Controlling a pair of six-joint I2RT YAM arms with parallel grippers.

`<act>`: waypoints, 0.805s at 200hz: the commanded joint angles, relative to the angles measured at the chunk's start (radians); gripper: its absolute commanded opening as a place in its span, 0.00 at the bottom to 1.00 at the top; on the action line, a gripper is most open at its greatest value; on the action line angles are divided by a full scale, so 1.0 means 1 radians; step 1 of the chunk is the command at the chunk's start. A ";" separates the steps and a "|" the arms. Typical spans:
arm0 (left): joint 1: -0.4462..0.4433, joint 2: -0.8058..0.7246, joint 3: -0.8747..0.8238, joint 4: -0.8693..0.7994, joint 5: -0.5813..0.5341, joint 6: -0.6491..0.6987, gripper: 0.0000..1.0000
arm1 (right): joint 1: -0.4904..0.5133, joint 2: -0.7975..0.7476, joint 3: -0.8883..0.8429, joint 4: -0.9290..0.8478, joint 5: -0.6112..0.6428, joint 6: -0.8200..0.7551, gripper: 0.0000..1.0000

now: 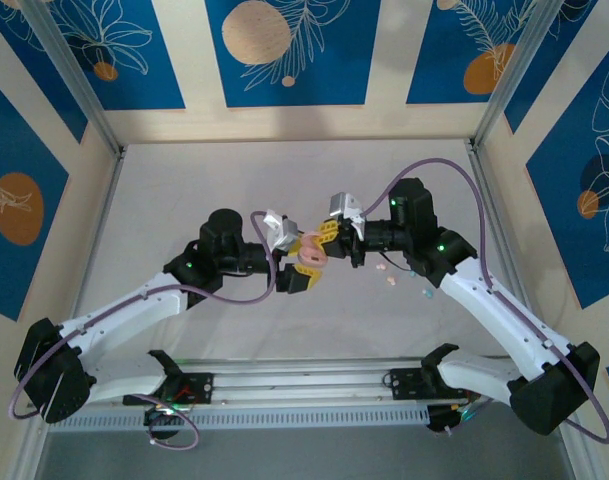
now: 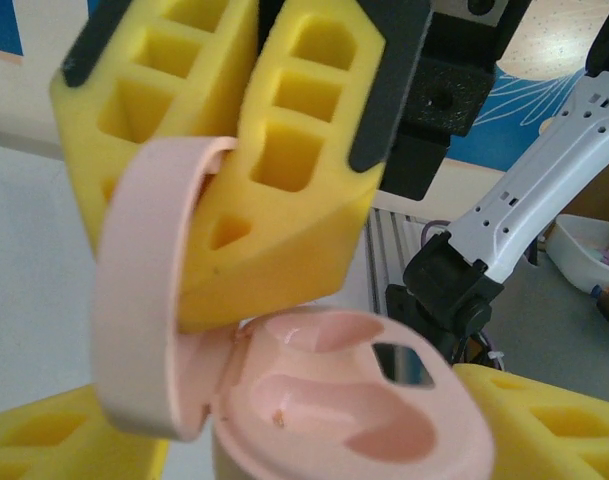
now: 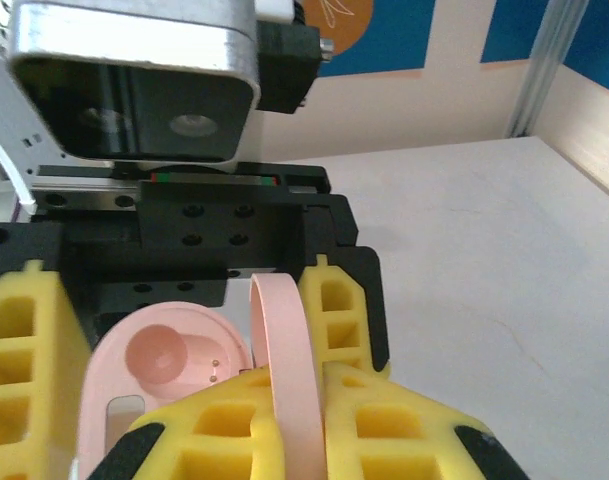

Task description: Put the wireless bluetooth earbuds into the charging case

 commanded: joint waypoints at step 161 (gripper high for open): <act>-0.014 0.006 0.021 0.059 -0.011 -0.052 0.35 | 0.029 -0.041 -0.006 0.010 0.076 -0.058 0.09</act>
